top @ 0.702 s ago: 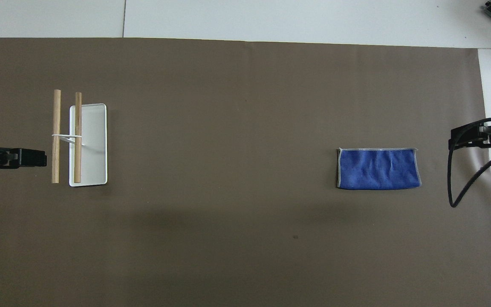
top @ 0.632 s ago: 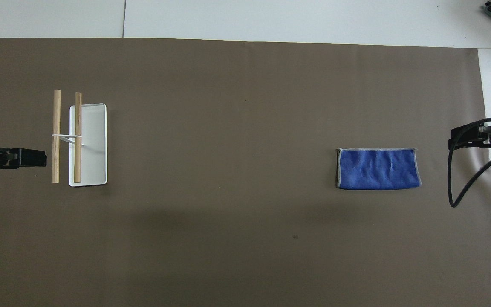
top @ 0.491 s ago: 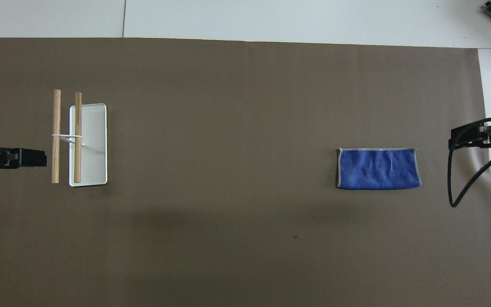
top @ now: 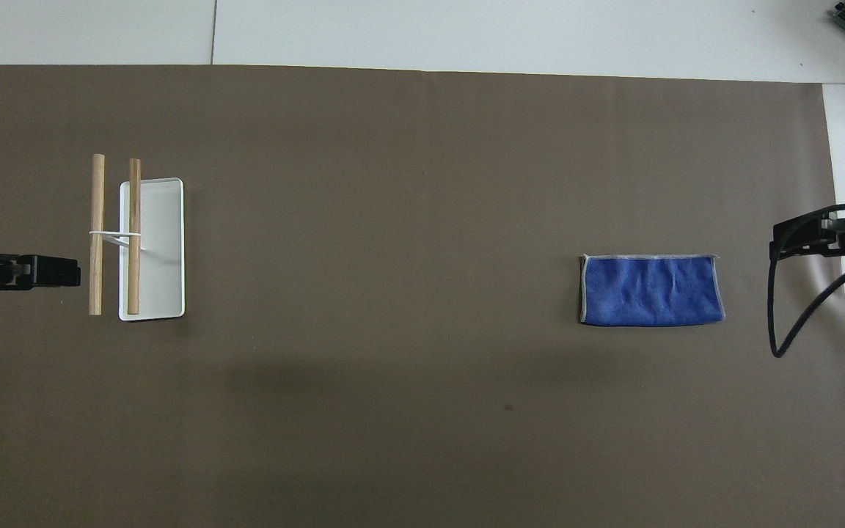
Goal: Right arm passes towel to left arm to hang
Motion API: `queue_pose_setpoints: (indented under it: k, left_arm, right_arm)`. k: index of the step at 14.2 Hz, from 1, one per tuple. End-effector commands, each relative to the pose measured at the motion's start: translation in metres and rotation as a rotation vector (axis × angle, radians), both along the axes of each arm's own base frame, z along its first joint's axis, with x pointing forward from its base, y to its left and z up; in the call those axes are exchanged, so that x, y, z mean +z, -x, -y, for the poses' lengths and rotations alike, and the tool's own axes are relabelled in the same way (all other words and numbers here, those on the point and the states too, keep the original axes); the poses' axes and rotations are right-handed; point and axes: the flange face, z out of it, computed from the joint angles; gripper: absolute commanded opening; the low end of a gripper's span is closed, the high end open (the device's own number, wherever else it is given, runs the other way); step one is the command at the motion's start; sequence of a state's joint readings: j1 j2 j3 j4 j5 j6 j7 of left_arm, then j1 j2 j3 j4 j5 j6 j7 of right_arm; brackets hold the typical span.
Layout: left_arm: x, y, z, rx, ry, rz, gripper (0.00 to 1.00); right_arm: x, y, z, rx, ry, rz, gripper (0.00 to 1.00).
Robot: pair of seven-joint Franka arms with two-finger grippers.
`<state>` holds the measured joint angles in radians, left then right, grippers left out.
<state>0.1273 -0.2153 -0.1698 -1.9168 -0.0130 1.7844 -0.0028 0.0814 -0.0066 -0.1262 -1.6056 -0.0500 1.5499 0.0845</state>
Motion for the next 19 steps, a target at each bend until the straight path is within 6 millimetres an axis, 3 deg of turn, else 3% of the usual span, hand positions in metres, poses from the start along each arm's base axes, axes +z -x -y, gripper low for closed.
queue_pose_setpoints:
  k: [1, 15, 19]
  left_arm:
    - [0.001, 0.007, -0.002, 0.009, -0.022, 0.007, 1.0]
    - [0.002, 0.007, -0.002, 0.012, -0.022, 0.008, 1.0]
    - [0.002, 0.007, -0.003, 0.012, -0.022, 0.008, 1.0]
  right_arm:
    - [-0.002, 0.009, 0.003, 0.027, -0.005, 0.003, 1.0]
    - [-0.01, 0.018, 0.009, 0.018, -0.01, -0.015, 1.0]
    - [-0.025, 0.021, 0.02, 0.079, -0.025, 0.005, 1.0]
